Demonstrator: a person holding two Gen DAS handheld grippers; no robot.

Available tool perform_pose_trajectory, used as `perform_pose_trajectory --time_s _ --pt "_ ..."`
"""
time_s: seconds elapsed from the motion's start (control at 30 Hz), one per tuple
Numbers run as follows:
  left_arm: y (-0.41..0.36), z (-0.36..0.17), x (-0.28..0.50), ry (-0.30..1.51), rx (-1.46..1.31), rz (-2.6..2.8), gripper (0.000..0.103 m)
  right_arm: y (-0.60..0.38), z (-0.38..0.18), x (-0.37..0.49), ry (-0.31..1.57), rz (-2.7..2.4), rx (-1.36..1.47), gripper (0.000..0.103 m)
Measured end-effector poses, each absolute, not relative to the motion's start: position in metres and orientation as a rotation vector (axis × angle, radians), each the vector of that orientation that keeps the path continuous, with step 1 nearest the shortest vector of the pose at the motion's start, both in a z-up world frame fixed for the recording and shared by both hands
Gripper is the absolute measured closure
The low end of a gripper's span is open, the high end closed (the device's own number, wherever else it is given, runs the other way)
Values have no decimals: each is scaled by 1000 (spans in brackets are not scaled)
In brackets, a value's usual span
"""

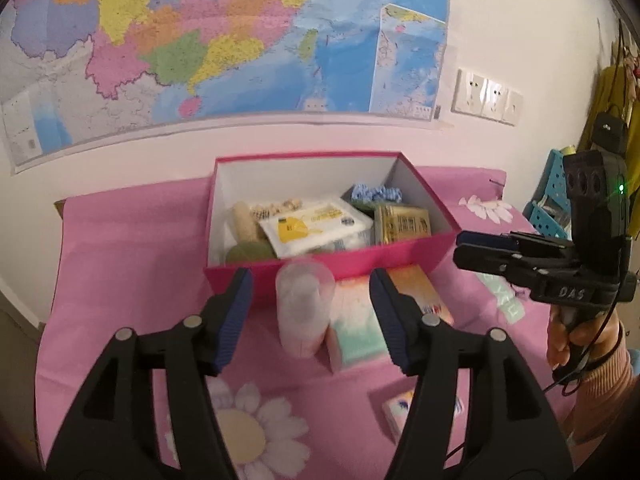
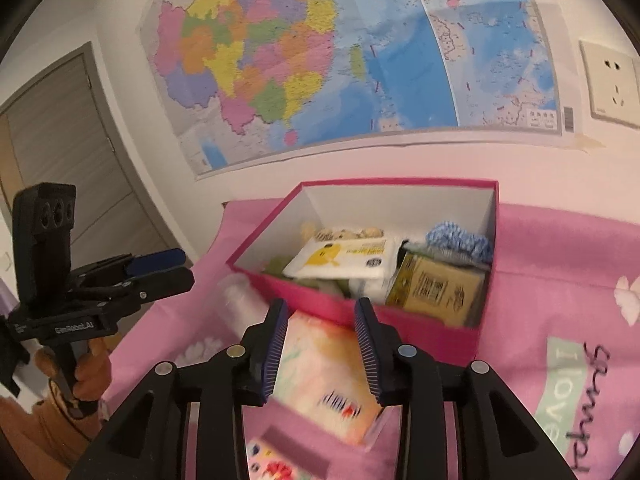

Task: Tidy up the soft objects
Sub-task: 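Move the right gripper to the floral pink tissue pack and grasp it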

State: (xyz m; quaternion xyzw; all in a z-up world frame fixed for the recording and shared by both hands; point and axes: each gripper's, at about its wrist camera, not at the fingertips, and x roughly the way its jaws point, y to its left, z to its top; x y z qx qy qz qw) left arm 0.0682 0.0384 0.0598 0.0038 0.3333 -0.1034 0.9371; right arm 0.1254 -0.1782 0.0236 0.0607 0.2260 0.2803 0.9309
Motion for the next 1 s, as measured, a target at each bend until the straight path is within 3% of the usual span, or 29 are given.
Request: perform_pose_trajectory --time_s 0.9,1.0 --pt "3 -46 14 974 -95 -378 41 -182 -86 71 735 600 212 56" --pt "-3 -50 14 993 -108 -413 46 -179 -88 68 735 609 220 56"
